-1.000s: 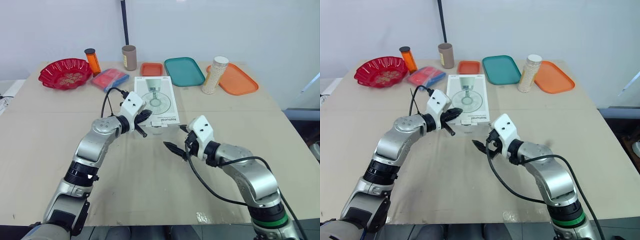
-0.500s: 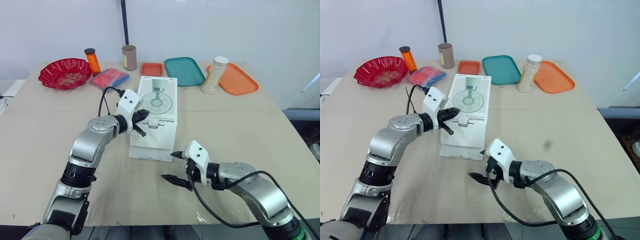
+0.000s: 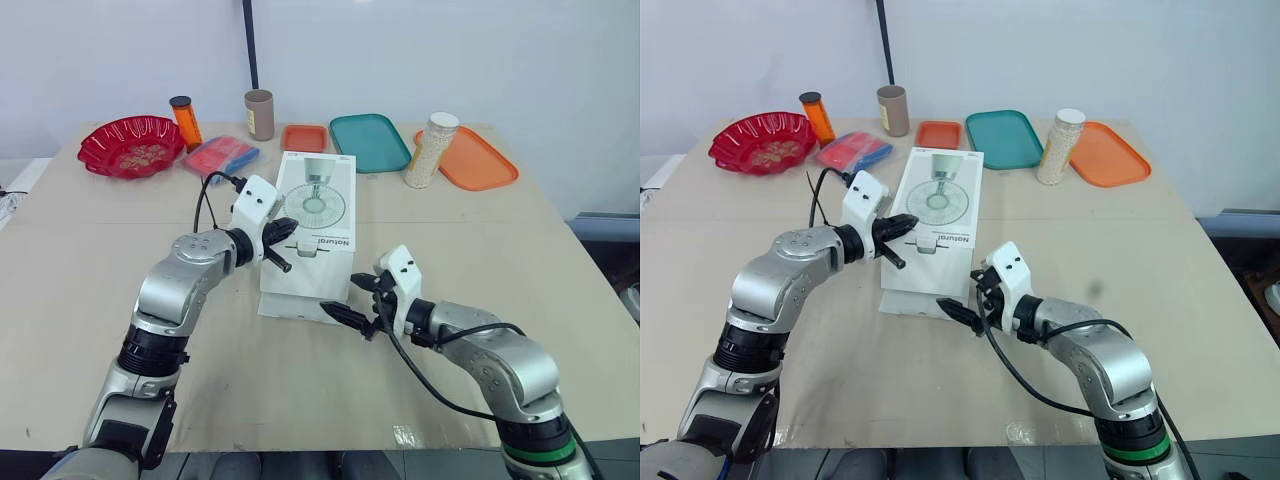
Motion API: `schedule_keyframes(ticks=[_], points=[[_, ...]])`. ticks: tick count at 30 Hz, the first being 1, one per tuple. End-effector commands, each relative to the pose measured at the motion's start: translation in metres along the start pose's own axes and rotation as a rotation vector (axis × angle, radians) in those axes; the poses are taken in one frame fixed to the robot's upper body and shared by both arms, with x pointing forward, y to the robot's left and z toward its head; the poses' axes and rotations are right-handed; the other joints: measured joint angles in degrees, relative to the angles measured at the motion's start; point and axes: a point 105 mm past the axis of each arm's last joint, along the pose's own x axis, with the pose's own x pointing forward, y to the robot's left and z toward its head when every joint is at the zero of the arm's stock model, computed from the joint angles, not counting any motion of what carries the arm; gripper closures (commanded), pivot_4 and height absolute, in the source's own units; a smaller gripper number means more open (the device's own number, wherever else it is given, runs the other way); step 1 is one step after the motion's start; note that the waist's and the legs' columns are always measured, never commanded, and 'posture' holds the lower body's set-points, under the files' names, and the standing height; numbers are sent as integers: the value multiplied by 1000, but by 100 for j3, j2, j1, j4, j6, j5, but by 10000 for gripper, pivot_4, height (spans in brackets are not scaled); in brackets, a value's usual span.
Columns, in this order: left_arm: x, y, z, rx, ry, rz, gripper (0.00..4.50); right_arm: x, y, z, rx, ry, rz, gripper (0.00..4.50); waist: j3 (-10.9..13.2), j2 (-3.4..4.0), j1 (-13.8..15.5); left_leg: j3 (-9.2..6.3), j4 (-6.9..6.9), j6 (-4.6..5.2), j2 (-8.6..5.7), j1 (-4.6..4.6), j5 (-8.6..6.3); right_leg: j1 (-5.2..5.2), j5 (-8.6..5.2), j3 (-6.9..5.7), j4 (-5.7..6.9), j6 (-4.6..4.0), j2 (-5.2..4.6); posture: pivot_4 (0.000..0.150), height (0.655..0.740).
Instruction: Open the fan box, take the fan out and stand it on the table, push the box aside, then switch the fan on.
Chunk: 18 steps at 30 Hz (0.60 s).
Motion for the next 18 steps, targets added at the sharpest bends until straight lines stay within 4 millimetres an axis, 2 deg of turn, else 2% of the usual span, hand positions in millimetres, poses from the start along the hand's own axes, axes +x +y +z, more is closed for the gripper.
schedule_keyframes(ticks=[1,5,8,11,15,18], points=[[-7,9,19,13,-62,48,44608,-7,9,12,0,-43,60,0,0,0,0,0,0,0,0,0,0,0,0,0,0,0,0,1500,7400],[-21,33,39,38,-104,133,44608,-15,19,17,-4,-53,119,0,0,0,0,0,0,0,0,0,0,0,0,0,1,0,0,1500,7400],[-26,38,43,52,-105,149,44608,-18,21,19,0,-54,138,0,0,0,-10,1,0,1,1,0,-1,-2,0,1,1,0,2,1500,7400],[-39,49,47,65,-110,195,44608,-24,28,30,-9,-98,170,0,0,0,-6,0,-1,1,1,1,-1,-1,0,0,1,0,1,1500,7400],[-60,57,44,76,-111,222,44608,-32,33,49,-26,-175,199,0,0,0,-3,0,0,0,0,-1,0,-2,0,0,1,0,0,1500,7400],[-69,62,34,80,-86,243,44608,-33,36,63,-32,-232,225,0,3,3,-21,3,-3,1,6,-4,0,-8,0,3,1,0,3,1500,7400]])
